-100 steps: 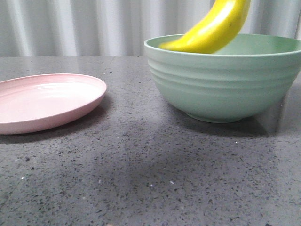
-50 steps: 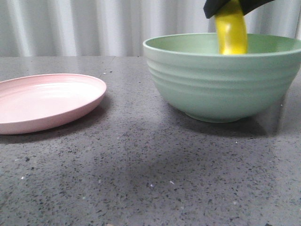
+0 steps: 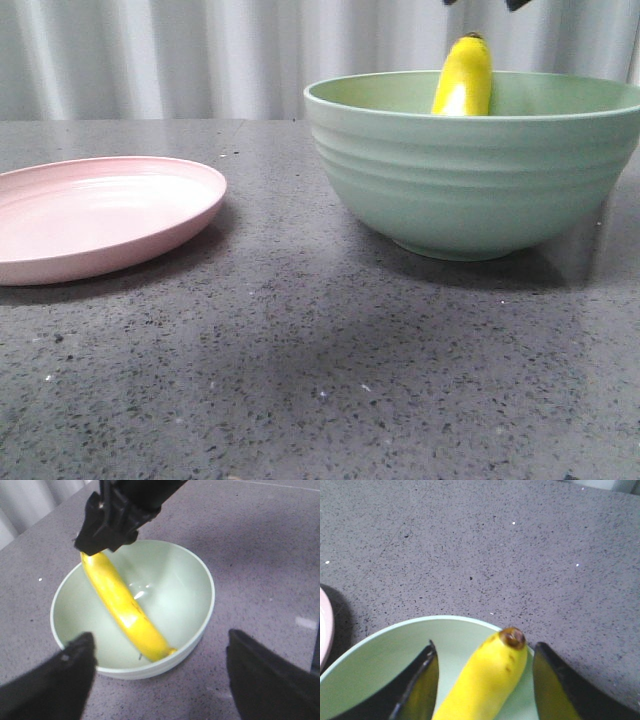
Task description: Transfer banana from pink plate to green bowl
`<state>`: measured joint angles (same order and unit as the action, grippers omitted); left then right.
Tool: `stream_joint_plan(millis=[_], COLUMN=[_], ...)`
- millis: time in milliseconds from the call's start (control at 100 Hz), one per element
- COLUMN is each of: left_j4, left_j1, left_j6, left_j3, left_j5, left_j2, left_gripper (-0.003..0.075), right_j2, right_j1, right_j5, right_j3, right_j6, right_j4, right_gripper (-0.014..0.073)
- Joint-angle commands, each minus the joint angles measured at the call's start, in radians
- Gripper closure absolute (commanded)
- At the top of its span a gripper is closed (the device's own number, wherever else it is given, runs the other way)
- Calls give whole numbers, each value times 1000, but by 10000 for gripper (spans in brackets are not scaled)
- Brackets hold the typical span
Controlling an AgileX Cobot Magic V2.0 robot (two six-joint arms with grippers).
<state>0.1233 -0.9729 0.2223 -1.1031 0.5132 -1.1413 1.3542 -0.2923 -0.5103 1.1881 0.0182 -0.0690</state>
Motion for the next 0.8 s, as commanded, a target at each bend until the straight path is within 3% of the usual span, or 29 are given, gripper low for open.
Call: stream_joint_plan(millis=[0,170,190,420,790], left_j4=[3,48,51,60,60], left_j1=[2,2,2,2,2], left_j6=[0,-2,-2,-38,-42], left_j3=[-34,-34,-34,-13,228], left_j5=[-76,-60,-60,-49,-158], left_j2=[32,57,60,130,394], left_gripper=[358,740,738,741,741], right_j2=[-75,-155,-166,-298,-672], right_j1=[8,8,8,8,8], right_j5=[23,-54,-59,-146,67], right_j3=[38,38,38,6,-329], right_j6=[8,8,8,8,8], right_j4=[12,14,14,20,23], right_gripper=[335,629,664,656,657])
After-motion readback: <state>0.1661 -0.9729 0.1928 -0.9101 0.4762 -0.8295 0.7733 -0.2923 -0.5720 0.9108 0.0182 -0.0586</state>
